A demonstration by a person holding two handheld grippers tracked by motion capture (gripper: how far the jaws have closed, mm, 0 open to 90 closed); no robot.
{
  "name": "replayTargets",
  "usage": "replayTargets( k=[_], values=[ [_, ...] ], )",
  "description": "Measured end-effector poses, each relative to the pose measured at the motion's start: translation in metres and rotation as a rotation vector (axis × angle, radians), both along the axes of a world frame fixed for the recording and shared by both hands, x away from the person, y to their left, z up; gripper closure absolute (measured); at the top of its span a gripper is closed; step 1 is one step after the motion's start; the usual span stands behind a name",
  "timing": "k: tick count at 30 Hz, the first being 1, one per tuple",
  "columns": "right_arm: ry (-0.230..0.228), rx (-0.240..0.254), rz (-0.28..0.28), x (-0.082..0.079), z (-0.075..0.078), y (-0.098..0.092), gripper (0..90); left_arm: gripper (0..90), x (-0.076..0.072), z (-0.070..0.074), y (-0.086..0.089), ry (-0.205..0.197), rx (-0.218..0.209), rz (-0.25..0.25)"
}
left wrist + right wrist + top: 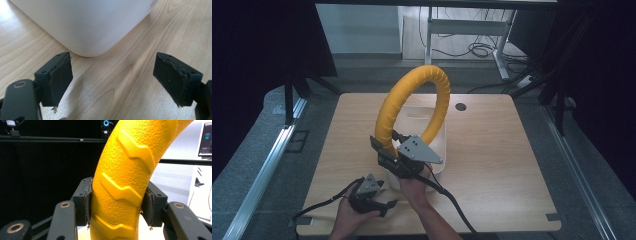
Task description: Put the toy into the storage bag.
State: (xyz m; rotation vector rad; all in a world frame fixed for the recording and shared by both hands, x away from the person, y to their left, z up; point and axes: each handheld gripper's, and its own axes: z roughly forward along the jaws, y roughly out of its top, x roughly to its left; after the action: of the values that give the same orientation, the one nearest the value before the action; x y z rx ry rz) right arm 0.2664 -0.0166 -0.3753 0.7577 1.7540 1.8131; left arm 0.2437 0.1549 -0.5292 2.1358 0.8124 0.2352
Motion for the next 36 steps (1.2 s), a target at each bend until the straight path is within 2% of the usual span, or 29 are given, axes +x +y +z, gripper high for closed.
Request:
replayTargets(
  k=[17,31,36],
  values=[
    [0.048,-0.007,-0.003,0.003,-0.019,0.002,48.6,16.0,0.000,-0.001,-0.001,0.007,0.004,-0.005],
    [0.131,0.004,-0.004,0.007,-0.032,0.003,48.4,15.9,0.001,-0.002,-0.001,0.009,0.007,-0.010],
    [0.157,-0.017,-0.009,0.009,-0.035,0.003,48.3,15.9,0.001,-0.003,-0.002,0.010,0.008,-0.011]
  ],
)
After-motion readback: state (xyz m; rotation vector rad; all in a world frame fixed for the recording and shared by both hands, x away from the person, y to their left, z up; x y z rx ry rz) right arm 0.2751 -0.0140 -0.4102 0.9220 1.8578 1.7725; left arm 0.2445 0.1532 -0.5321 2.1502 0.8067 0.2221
